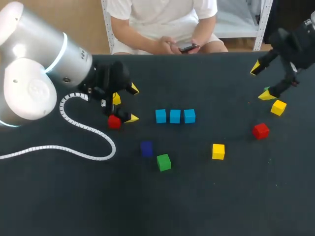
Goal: Place the blue cubes, place green cubes on the blue cubes, place the yellow cubes on the green cubes, then place the red cubes on the yellow cubes, and place purple cube on the red cubes.
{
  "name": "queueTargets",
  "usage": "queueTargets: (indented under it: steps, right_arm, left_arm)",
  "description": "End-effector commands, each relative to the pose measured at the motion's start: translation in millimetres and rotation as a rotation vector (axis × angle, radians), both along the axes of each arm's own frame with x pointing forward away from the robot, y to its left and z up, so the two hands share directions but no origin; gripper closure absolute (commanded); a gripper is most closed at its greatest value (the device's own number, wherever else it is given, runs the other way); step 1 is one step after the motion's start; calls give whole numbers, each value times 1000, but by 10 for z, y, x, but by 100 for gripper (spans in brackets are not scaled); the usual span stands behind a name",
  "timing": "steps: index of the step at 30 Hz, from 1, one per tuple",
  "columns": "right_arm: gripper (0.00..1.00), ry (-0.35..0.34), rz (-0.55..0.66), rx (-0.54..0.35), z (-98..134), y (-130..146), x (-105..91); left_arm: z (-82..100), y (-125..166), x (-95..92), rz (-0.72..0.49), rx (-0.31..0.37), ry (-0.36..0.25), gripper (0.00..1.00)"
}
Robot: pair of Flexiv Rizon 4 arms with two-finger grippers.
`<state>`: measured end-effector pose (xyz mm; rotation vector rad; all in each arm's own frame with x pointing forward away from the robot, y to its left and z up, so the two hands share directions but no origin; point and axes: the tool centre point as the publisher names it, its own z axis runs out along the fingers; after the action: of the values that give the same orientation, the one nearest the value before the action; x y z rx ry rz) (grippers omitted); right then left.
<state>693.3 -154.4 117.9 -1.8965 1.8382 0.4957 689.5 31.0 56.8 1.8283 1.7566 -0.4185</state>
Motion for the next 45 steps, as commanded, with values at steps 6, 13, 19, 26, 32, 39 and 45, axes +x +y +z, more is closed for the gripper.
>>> queueTargets:
  steps: [6, 13, 19, 26, 32, 39, 45]
  right_arm:
    - [0, 0, 1, 2, -2, 1, 3]
    - [0, -39, 0, -23, 24, -100, 71]
    - [0, -96, 91, -148, 139, -291, 237]
    - [0, -112, 123, -175, 168, -461, 441]
    - [0, -136, 158, -156, 30, -532, 640]
    - [0, -109, 189, -232, -187, -528, 880]
    - [0, -37, 175, -265, -320, -585, 861]
  left_arm:
    - [-6, 11, 7, -3, -3, 0, 0]
    - [-6, 11, 7, -3, -3, 0, 0]
    - [-6, 11, 7, -3, -3, 0, 0]
    - [-6, 11, 7, -3, -3, 0, 0]
    - [-6, 11, 7, -3, -3, 0, 0]
    - [-6, 11, 7, -3, -3, 0, 0]
    - [-6, 11, 7, -3, -3, 0, 0]
